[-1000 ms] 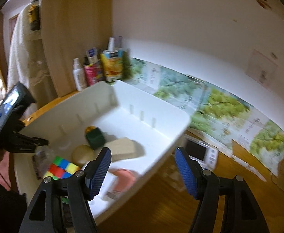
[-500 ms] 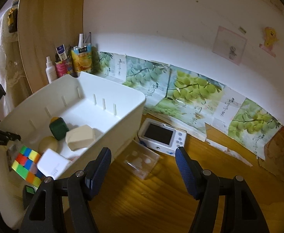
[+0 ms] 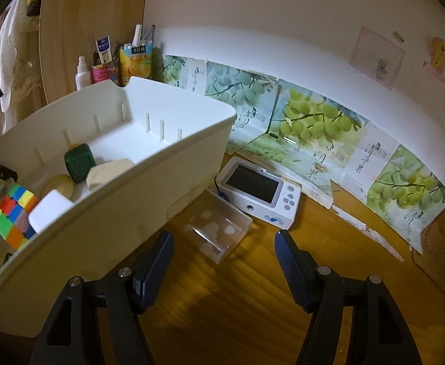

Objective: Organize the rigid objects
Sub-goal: 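Move the right tool to the clear plastic box and grasp it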

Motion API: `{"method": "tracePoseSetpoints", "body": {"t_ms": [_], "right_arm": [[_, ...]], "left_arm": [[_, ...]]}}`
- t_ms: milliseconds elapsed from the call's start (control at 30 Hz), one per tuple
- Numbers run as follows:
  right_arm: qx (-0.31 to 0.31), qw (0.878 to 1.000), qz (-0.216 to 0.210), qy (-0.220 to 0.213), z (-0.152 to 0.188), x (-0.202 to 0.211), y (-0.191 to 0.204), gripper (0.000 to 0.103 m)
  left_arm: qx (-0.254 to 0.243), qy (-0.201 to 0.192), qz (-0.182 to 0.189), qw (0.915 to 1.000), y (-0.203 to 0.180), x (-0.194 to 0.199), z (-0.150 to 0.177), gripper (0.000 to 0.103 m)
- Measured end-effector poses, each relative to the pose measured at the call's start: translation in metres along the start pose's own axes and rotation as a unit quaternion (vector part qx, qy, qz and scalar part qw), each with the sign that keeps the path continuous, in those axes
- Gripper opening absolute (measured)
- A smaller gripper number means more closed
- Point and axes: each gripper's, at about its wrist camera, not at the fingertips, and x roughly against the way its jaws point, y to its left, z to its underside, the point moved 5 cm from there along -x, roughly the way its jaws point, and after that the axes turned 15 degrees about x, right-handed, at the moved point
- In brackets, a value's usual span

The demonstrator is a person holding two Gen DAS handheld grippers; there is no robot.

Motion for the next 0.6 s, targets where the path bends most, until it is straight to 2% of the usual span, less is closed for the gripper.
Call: {"method": "tracePoseSetpoints", "body": {"t_ms": [167,300,600], "right_arm": [[0.000,1.000,-0.015,0.001,-0.005,-0.006,-0.008,0.069],[0.005,0.999,-0.051,0.004,-0.007,-0.010,-0.010,0.069],[0.057,0.996,-0.062,0.019,-0.004,-0.025,-0.005,0.069]], "left_arm": [[-0.003,0.004,-0.005,1.0000,-0.001,-0.001,0.000,0.024],[-0.007,0.003,-0.009,0.9999,-0.002,-0.002,0.001,0.024],[-0.010,0.004,-0.014,0.9998,-0.003,-0.002,0.002,0.024]]}}
